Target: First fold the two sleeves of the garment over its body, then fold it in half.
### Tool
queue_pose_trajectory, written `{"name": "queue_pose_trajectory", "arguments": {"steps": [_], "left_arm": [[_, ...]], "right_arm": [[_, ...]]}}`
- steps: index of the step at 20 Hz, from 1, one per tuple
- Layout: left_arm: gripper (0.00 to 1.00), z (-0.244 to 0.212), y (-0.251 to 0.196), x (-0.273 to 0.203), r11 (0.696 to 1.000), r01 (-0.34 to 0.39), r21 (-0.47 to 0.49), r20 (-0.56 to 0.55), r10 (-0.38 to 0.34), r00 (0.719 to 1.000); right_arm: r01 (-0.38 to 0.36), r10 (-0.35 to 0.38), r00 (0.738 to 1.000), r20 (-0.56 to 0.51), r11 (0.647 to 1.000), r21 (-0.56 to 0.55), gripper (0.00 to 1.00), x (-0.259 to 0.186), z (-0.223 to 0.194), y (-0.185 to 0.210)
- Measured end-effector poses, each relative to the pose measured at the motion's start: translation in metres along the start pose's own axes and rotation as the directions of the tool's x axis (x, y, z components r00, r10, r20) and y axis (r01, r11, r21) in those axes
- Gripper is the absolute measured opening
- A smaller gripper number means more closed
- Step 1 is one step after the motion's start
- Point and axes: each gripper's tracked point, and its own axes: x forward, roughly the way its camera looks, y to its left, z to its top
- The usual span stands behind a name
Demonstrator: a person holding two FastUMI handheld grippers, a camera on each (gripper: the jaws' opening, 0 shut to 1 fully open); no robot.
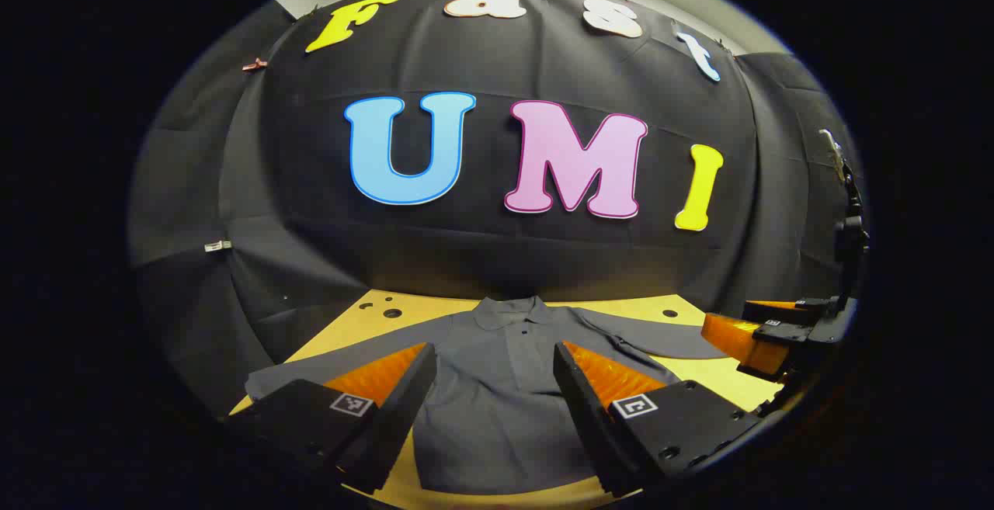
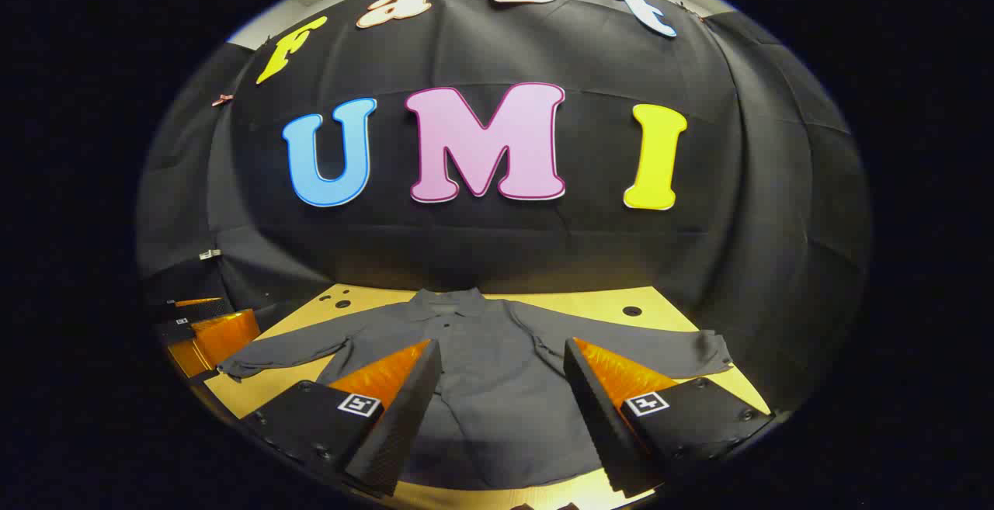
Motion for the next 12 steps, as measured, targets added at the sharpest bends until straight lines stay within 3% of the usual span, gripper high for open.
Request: {"name": "queue_pose_trajectory", "arguments": {"steps": [7,11,12], "left_arm": [[0.96,-0.009,-0.016,0.015,1.000,0.019,0.018,-0.034,-0.018,0.999],[0.96,0.004,-0.019,0.023,0.998,0.007,0.059,0.012,-0.007,1.000],[0.92,0.009,-0.018,0.024,0.998,0.000,0.066,0.024,-0.002,1.000]], "right_arm": [[-0.021,0.021,0.999,-0.023,1.000,0.011,0.98,0.006,-0.005,-0.003],[-0.049,0.049,0.999,-0.023,0.999,-0.019,0.98,0.012,-0.003,-0.001],[-0.057,0.057,0.998,-0.016,0.998,-0.016,0.98,0.014,-0.002,-0.003]]}}
